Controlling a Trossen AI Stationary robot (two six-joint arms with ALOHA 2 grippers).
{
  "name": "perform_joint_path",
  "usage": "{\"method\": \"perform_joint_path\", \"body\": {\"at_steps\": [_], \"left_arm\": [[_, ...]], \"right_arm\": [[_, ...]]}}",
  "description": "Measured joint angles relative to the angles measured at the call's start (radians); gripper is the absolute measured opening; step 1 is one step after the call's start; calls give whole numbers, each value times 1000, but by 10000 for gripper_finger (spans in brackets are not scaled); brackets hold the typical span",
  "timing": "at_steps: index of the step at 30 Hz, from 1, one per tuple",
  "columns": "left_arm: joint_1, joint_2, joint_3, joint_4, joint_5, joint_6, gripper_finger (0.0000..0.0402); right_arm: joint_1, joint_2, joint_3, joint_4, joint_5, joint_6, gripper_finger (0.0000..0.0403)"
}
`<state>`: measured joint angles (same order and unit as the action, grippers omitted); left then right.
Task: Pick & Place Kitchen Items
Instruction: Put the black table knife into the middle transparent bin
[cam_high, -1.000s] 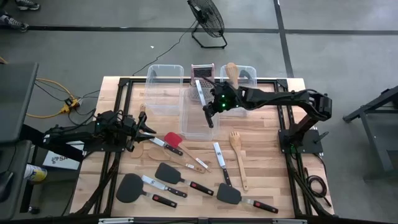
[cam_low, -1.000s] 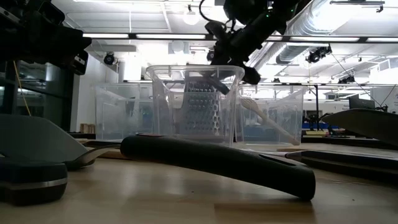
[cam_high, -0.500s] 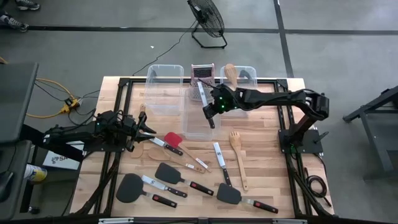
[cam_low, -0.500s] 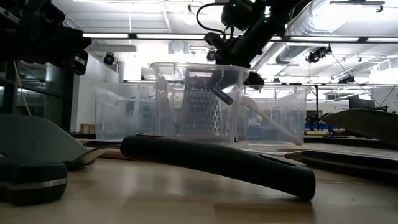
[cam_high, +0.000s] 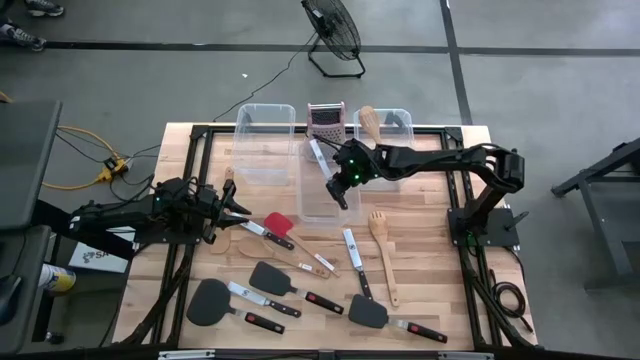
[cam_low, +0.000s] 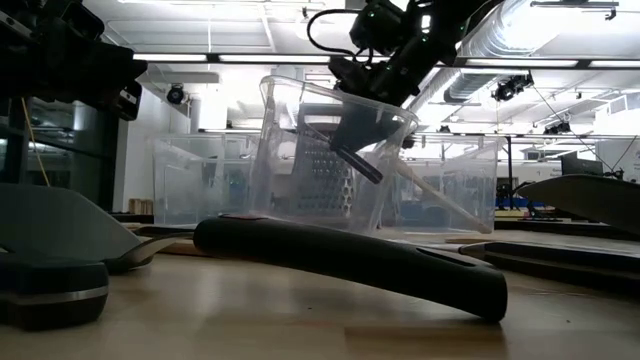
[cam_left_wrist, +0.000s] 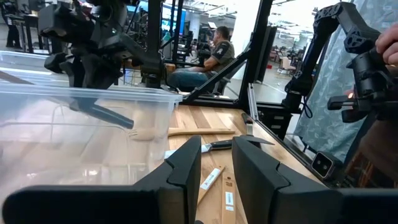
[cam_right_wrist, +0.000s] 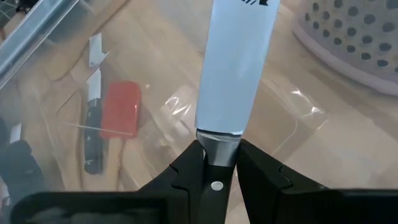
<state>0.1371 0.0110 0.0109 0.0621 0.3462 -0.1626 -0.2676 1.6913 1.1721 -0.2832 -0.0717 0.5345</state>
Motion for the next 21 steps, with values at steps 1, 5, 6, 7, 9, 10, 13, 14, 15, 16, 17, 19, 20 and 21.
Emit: {"method": "perform_joint_path", "body": {"at_steps": [1, 5, 6, 7, 9, 10, 13, 14, 15, 16, 17, 19, 20, 21], "left_arm": [[0, 0, 0, 0, 0, 0, 90], [0, 0, 0, 0, 0, 0, 90], [0, 0, 0, 0, 0, 0, 90], [0, 0, 0, 0, 0, 0, 90], [0, 0, 0, 0, 0, 0, 90], [0, 0, 0, 0, 0, 0, 90], [0, 0, 0, 0, 0, 0, 90], [0, 0, 0, 0, 0, 0, 90], [0, 0, 0, 0, 0, 0, 90], [0, 0, 0, 0, 0, 0, 90], [0, 0, 0, 0, 0, 0, 90], [0, 0, 0, 0, 0, 0, 90], [0, 0, 0, 0, 0, 0, 90], [0, 0, 0, 0, 0, 0, 90]], "right_arm": [[0, 0, 0, 0, -1, -6, 81], [0, 0, 0, 2, -9, -14, 83], [0, 0, 0, 2, -9, -15, 86], [0, 0, 0, 2, -9, -16, 89], [0, 0, 0, 5, -10, -20, 97], [0, 0, 0, 9, -10, -25, 102], [-1, -2, 0, 16, -10, -41, 121], [-1, -3, 0, 19, -10, -42, 128], [-1, -3, 0, 24, -9, -42, 136], [-2, -3, 0, 29, -10, -43, 144], [-3, -3, 0, 33, -12, -46, 152], [-7, -13, 0, 35, -19, -53, 165], [-9, -19, 0, 35, -19, -60, 171], [-10, -26, 0, 36, -14, -67, 176]]}}
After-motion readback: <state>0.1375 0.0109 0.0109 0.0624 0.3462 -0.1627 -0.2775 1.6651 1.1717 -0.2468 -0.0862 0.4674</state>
